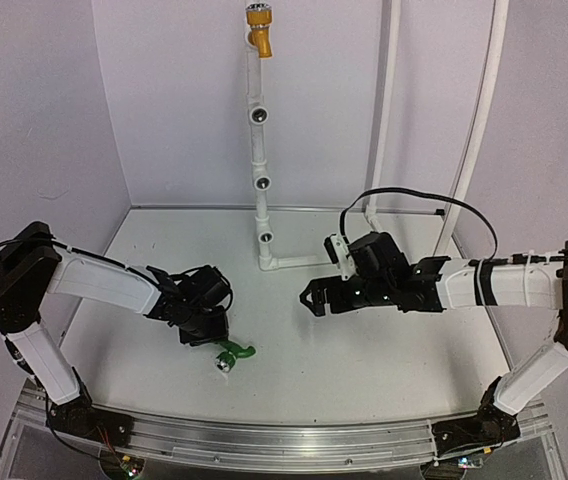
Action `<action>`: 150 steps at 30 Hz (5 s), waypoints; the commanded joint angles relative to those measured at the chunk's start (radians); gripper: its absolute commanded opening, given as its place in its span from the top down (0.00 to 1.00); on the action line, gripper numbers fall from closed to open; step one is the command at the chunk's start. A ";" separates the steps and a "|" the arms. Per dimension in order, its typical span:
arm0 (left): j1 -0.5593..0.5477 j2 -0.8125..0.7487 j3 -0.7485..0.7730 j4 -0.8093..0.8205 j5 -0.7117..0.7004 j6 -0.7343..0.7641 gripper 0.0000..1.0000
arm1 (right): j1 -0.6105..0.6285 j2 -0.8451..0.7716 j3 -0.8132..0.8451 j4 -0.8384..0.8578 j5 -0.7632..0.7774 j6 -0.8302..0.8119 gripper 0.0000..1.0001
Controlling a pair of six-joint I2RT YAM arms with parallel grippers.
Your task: Install the water faucets
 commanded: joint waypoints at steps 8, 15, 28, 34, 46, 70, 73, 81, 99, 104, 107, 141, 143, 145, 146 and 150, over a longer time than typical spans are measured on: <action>-0.011 -0.023 -0.041 0.121 -0.006 -0.015 0.88 | 0.026 0.042 -0.060 0.174 -0.157 0.145 0.02; -0.011 -0.110 -0.052 0.220 -0.010 -0.020 1.00 | 0.037 0.145 -0.119 0.449 -0.338 0.351 0.02; -0.012 -0.305 -0.111 0.632 0.059 -0.013 1.00 | 0.149 0.128 -0.217 0.801 -0.157 0.204 0.11; -0.011 -0.261 -0.077 0.702 0.101 0.014 1.00 | 0.154 0.109 -0.213 0.892 -0.205 0.129 0.28; -0.012 -0.212 -0.081 0.839 0.163 -0.013 1.00 | 0.156 0.125 -0.149 0.908 -0.098 0.074 0.56; -0.013 -0.329 -0.208 0.883 0.149 0.014 0.96 | 0.148 0.047 -0.156 0.768 0.049 -0.035 1.00; 0.010 -0.318 -0.209 0.869 0.116 -0.028 1.00 | 0.146 0.038 -0.150 0.671 0.139 -0.056 1.00; 0.119 -0.255 -0.221 0.830 0.306 -0.406 1.00 | 0.146 -0.039 -0.273 0.722 -0.126 -0.396 0.33; 0.120 -0.253 -0.183 0.833 0.373 -0.472 1.00 | 0.149 0.269 0.034 0.851 -0.143 -0.495 0.59; 0.127 -0.256 -0.173 0.834 0.386 -0.471 1.00 | 0.151 0.288 0.030 0.851 -0.132 -0.497 0.55; 0.128 -0.259 -0.172 0.833 0.389 -0.470 1.00 | 0.151 0.292 0.029 0.851 -0.110 -0.495 0.58; 0.472 -0.020 0.475 0.772 0.937 0.670 0.00 | 0.094 -0.369 -0.131 0.110 0.300 -0.163 1.00; 0.482 0.056 0.568 0.771 0.984 0.705 0.00 | 0.096 -0.377 -0.094 0.070 0.322 -0.164 1.00; 0.491 0.123 0.657 0.766 1.040 0.729 0.00 | 0.098 -0.375 -0.063 0.037 0.332 -0.180 1.00; 0.492 0.147 0.701 0.766 1.071 0.739 0.00 | 0.099 -0.373 -0.052 0.018 0.323 -0.191 1.00; 0.494 0.263 0.844 0.764 1.136 0.771 0.01 | 0.099 -0.359 -0.010 -0.018 0.266 -0.224 1.00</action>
